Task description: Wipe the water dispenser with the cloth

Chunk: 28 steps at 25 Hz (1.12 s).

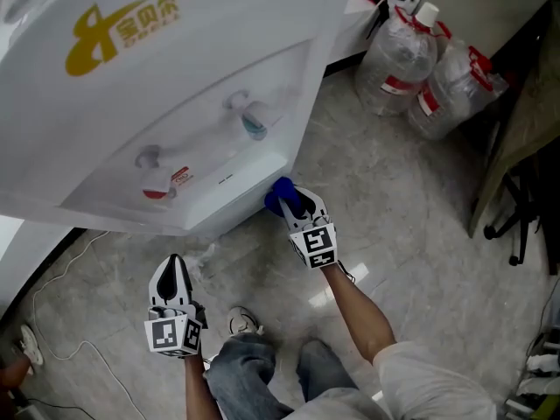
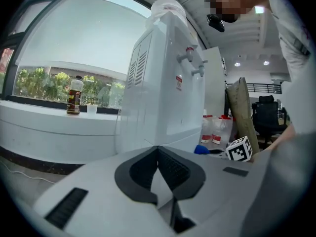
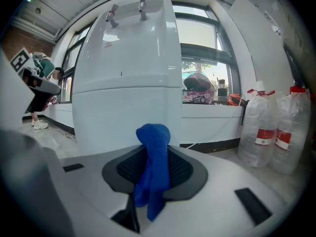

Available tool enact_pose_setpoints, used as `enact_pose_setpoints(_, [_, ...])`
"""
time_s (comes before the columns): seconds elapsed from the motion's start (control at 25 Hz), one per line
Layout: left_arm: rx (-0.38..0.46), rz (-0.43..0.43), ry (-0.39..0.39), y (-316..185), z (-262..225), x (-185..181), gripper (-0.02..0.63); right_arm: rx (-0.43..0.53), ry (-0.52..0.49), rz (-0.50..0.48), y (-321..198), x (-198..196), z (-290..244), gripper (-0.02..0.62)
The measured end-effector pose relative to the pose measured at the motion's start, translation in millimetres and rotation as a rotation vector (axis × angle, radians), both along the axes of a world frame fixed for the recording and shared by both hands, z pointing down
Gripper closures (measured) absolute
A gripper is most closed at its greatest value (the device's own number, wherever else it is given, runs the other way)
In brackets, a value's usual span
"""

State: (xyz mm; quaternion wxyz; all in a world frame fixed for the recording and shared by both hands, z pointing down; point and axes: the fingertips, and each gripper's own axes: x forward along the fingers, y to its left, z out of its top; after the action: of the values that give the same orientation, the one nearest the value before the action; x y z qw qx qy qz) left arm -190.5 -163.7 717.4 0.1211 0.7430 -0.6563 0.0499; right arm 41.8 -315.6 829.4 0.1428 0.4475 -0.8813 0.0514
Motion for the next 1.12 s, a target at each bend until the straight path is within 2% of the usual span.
enact_pose_setpoints(0.2, [-0.007, -0.017, -0.001, 6.5, 2.5, -4.8, 0.594, -0.009, -0.001, 0.03, -4.1, 10.7, 3.6, 0.48])
enact_pose_setpoints(0.36, [-0.008, -0.057, -0.011, 17.7, -0.4, -16.6, 0.594, -0.008, -0.024, 0.003, 14.1, -5.0, 0.1, 0.482])
enact_pose_setpoints(0.68, [-0.004, -0.132, -0.038, 49.9, -4.4, -42.1, 0.594, -0.072, -0.064, -0.197, 94.2, -106.2, 14.1, 0.482])
enact_pose_setpoints(0.88, [0.0, -0.192, -0.047, 79.1, -9.4, -63.9, 0.594, -0.1, -0.057, -0.381, 143.9, -180.3, 23.8, 0.482])
enact_pose_setpoints(1.12, [-0.002, -0.227, -0.059, 99.5, -8.8, -84.0, 0.594, -0.115, -0.032, -0.465, 164.0, -221.8, 42.5, 0.48])
